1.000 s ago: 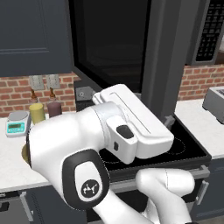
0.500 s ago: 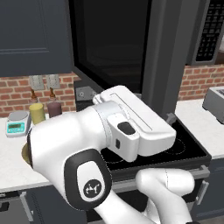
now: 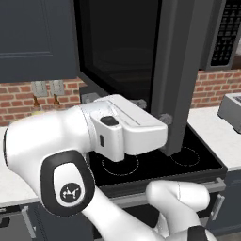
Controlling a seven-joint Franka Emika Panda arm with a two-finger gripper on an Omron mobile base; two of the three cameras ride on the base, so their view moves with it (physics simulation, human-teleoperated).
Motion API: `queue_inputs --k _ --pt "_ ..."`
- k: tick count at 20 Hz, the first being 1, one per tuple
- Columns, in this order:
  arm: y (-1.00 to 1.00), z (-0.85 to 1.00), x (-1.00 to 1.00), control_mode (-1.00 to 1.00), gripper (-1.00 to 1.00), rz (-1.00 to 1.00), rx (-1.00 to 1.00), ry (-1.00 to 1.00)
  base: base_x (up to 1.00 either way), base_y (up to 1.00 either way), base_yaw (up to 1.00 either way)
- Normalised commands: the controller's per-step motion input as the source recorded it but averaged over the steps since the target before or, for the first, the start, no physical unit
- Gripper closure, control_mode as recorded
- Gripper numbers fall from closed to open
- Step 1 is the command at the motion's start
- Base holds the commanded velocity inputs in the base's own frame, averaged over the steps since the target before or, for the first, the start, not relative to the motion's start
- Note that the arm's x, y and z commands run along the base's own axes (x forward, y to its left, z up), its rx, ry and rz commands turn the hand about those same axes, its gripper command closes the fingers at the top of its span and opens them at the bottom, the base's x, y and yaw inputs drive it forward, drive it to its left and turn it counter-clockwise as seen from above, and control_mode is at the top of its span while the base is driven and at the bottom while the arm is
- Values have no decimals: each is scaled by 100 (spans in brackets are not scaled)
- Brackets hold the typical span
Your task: Open the microwave, place the bowl with waffle inside the microwave, then close the microwave door and turn it on.
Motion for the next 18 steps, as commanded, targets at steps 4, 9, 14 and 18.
queue_inputs --k 4,9,14,18 --pt "59 0 -2 -100 -100 -6 0 0 0 0 0" --pt "49 0 -24 -100 -100 -3 0 0 0 0 0" --pt "-15 0 -78 -100 -100 8 0 -7 0 0 0" --pt "-89 0 -86 -100 -100 28 4 -14 0 0 0"
